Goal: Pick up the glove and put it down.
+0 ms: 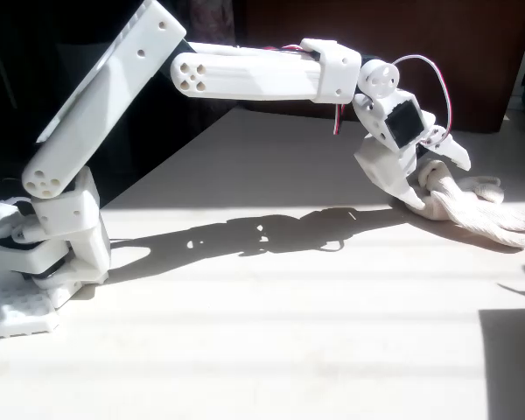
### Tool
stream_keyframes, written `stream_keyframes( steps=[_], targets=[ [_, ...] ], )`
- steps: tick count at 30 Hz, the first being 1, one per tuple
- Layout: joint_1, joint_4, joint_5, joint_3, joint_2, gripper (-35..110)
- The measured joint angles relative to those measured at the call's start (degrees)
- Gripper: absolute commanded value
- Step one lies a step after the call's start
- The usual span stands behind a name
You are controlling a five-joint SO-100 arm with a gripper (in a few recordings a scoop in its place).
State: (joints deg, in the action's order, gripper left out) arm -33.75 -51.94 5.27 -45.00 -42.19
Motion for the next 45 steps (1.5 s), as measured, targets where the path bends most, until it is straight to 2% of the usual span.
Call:
stream_keyframes(
  steps=[6,13,37,45],
  targets=[
    [0.0,0.0,0.0,2.5,1.7,26],
    [0.0,0.0,-0.3,2.5,1.7,-1],
    [1.5,-0.3,0.4,3.1,-1.6,0],
    [7.4,-8.9,1.1,3.1,-12.2,0]
  ],
)
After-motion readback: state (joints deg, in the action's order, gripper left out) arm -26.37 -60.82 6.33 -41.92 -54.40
